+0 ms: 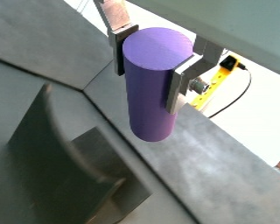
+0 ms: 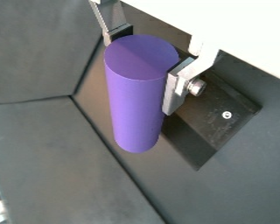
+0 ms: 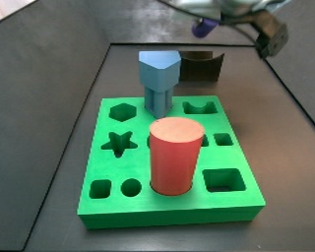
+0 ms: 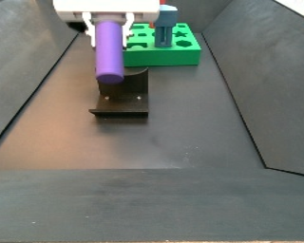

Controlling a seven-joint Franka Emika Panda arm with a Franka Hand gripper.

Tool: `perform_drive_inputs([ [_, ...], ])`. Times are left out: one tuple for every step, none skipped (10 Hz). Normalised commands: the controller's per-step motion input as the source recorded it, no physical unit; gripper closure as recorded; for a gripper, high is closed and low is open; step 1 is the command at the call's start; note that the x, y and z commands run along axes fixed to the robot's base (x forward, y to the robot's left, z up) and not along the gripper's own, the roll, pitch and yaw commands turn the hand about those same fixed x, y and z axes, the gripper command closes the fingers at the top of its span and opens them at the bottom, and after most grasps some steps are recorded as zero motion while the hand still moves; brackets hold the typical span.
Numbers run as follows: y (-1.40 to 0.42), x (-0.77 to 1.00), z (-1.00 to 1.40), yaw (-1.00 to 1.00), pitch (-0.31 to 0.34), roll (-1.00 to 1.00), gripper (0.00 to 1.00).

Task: Pick up the round object. Move up. Place the round object on the fixture. Regrasp the round object. Move to above the board. Insert the round object.
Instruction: Move to above the board.

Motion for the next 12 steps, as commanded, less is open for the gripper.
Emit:
perform_drive_inputs([
  [0.01, 0.03, 1.0, -0.1, 0.025, -0.06, 1.0],
  [0.01, 0.02, 1.0, -0.09, 0.058, -0.07, 1.0],
  [0.01, 0.01, 1.0, -0.07, 0.093, -0.07, 1.0],
  [0.0, 0.01, 1.0, -0.05, 0.104, -0.07, 1.0],
  [0.0, 0.0, 1.0, -0.02, 0.121, -0.06, 1.0],
  [0.0, 0.0, 1.0, 0.0, 0.128, -0.05, 1.0],
  [0.0, 0.0, 0.95, 0.03, 0.13, -0.05, 1.0],
  [-0.01, 0.0, 0.78, 0.05, 0.131, -0.05, 1.0],
  [-0.01, 0.01, 0.55, 0.07, 0.135, -0.05, 1.0],
  [-0.01, 0.01, 0.44, 0.08, 0.134, -0.05, 1.0],
  [-0.01, 0.02, 0.22, 0.09, 0.132, -0.04, 1.0],
  [-1.0, -0.54, 0.28, -0.12, 0.027, -1.0, 1.0],
])
